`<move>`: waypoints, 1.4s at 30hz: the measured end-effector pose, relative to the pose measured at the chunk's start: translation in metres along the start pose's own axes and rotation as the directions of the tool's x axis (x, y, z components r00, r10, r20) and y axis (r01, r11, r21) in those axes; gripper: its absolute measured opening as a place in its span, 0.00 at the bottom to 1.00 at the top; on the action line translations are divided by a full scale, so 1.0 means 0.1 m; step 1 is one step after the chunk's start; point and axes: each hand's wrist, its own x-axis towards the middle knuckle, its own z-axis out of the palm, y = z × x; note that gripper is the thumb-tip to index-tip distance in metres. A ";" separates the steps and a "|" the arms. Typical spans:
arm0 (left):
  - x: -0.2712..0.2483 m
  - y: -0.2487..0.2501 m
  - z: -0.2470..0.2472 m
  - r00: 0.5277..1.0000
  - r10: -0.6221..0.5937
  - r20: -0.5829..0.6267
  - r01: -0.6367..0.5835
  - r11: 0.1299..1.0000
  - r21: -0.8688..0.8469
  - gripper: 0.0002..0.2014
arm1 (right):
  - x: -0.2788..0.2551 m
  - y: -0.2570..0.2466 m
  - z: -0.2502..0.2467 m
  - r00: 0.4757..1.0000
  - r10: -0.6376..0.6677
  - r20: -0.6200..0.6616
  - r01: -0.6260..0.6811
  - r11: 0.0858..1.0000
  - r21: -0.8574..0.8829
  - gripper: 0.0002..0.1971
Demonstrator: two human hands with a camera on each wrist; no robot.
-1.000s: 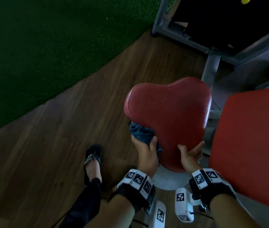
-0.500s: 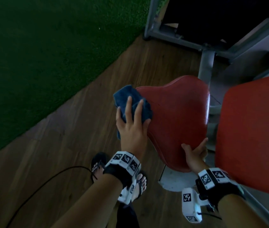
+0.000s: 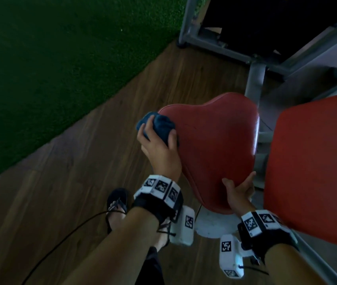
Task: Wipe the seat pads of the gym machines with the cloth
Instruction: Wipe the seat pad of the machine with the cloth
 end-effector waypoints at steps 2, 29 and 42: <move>0.14 0.01 -0.08 0.999 -0.004 0.043 0.005 1.000 -0.029 0.28 | 0.00 0.01 -0.01 1.000 -0.013 0.011 0.013 1.000 0.014 0.48; 1.46 0.64 0.36 0.322 -0.046 0.946 -0.687 0.676 0.266 0.19 | 0.04 -0.17 0.21 0.985 0.091 -0.146 -0.077 0.992 0.095 0.50; 1.56 0.63 0.26 0.324 -0.154 0.933 -0.694 0.632 0.345 0.23 | 0.07 -0.22 0.12 0.986 0.156 -0.057 -0.149 0.983 0.108 0.54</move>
